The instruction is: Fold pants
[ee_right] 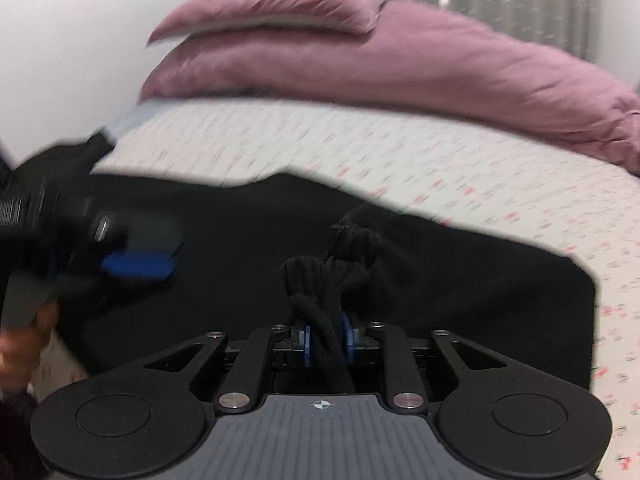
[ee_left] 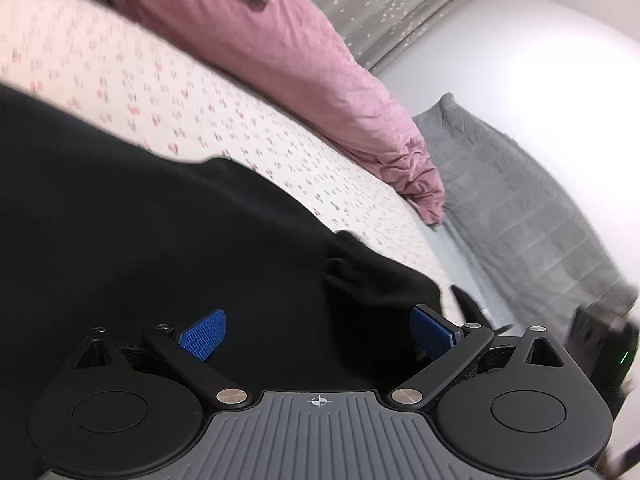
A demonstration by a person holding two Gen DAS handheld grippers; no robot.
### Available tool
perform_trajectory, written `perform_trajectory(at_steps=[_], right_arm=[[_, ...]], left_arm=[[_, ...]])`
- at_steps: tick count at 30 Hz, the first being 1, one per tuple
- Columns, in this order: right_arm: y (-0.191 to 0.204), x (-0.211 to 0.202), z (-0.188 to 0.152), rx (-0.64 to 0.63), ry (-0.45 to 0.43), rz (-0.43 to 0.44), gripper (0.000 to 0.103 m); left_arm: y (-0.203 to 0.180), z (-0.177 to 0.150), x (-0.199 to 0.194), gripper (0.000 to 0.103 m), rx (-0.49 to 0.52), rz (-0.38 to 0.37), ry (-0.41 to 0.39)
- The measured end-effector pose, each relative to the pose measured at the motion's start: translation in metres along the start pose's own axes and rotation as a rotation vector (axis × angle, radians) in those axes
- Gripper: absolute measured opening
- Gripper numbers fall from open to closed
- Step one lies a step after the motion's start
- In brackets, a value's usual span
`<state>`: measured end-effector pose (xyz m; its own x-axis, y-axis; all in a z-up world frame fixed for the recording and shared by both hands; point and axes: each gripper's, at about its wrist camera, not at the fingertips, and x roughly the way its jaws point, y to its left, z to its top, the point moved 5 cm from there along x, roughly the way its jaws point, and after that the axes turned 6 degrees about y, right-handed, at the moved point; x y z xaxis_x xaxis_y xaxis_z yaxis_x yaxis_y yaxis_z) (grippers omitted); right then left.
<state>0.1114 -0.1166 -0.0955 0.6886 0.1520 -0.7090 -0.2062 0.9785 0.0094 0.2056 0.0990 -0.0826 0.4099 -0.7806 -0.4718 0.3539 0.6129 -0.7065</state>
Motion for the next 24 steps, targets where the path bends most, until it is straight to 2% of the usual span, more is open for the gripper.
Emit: perform_trajectory(at_steps=[3, 7, 11, 15, 19, 22, 24], right_arm=[[-0.001, 0.001, -0.003, 0.002, 0.016, 0.053, 0.042], [-0.004, -0.006, -0.002, 0.006, 0.017, 0.093, 0.045], [-0.006, -0.019, -0.005, 0.014, -0.006, 0.15, 0.056], [-0.005, -0.018, -0.007, 0.016, -0.026, 0.187, 0.058], [-0.005, -0.009, -0.01, 0.046, 0.008, 0.26, 0.06], [-0.011, -0.019, -0.009, 0.092, 0.005, 0.353, 0.056], [-0.017, -0.026, -0.007, 0.127, 0.004, 0.387, 0.056]], left_arm=[[0.0, 0.001, 0.008, 0.092, -0.028, -0.019, 0.001], [-0.002, 0.003, 0.024, 0.087, -0.059, -0.072, 0.044], [-0.004, 0.003, 0.048, 0.087, -0.108, -0.104, 0.103], [-0.008, 0.005, 0.067, 0.087, -0.149, -0.131, 0.127], [-0.013, 0.007, 0.086, 0.087, -0.162, -0.131, 0.154], [-0.016, 0.008, 0.096, 0.087, -0.17, -0.127, 0.163], [-0.019, 0.008, 0.101, 0.082, -0.166, -0.121, 0.167]])
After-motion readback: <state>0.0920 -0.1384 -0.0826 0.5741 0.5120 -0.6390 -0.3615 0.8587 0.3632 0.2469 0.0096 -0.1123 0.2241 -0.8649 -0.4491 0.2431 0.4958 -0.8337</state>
